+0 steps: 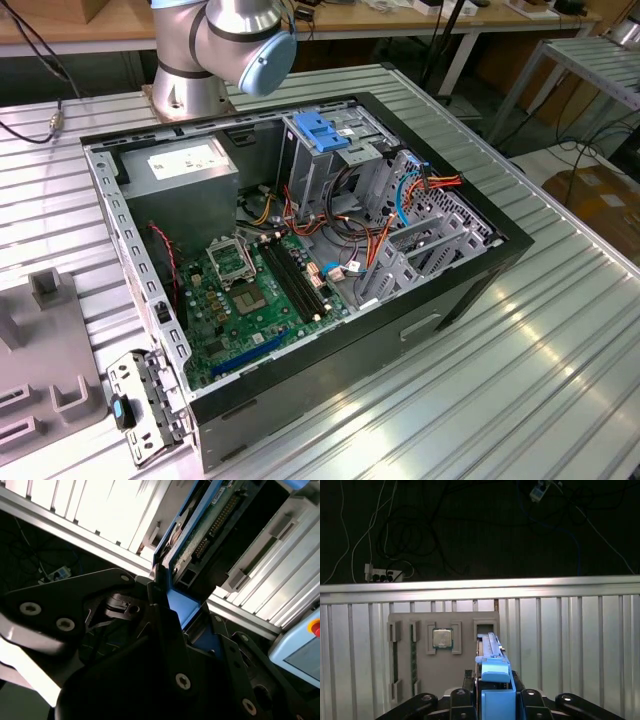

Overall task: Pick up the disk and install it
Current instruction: 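Pick up the disk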

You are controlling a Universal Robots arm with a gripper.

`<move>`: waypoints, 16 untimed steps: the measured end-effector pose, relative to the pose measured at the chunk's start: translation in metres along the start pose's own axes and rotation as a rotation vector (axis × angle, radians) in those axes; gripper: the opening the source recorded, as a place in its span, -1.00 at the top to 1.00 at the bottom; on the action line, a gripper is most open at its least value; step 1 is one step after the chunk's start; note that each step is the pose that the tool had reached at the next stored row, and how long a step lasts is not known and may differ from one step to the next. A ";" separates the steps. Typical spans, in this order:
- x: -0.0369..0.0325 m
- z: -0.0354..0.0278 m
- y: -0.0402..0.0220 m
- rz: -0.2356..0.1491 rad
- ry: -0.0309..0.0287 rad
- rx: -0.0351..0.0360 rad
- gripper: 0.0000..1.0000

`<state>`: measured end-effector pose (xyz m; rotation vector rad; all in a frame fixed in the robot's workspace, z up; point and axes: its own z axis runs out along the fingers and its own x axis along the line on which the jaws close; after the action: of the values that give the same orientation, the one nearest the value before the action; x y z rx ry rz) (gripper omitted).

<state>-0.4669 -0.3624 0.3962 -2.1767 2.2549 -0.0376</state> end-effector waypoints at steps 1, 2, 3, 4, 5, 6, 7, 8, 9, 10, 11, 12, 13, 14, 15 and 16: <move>0.0000 -0.0010 0.0000 0.000 0.0000 0.0000 0.25; 0.0000 -0.0018 -0.0001 0.000 0.0000 0.0000 0.25; 0.0000 -0.0026 -0.0001 0.000 0.0000 0.0001 0.25; 0.0000 -0.0032 -0.0001 0.000 -0.0001 0.0002 0.25; 0.0000 -0.0033 -0.0001 0.000 -0.0001 0.0001 0.25; 0.0000 -0.0036 -0.0001 0.000 0.0000 0.0000 0.25; 0.0000 -0.0039 -0.0001 0.000 0.0000 -0.0001 0.25; 0.0001 -0.0043 -0.0001 0.000 0.0001 -0.0001 0.25; 0.0001 -0.0049 -0.0001 0.000 0.0000 0.0000 0.25; 0.0001 -0.0054 -0.0001 0.000 0.0000 -0.0001 0.25; 0.0001 -0.0059 -0.0001 0.000 0.0000 0.0000 0.25; 0.0001 -0.0061 -0.0001 0.000 -0.0001 0.0001 0.25; 0.0001 -0.0065 -0.0001 0.000 0.0000 0.0001 0.25; 0.0001 -0.0069 -0.0001 0.000 0.0000 0.0000 0.25; 0.0001 -0.0072 -0.0002 0.000 0.0000 0.0000 0.25; 0.0001 -0.0074 -0.0002 0.000 -0.0001 0.0001 0.25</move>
<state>-0.4669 -0.3624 0.4037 -2.1765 2.2548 -0.0377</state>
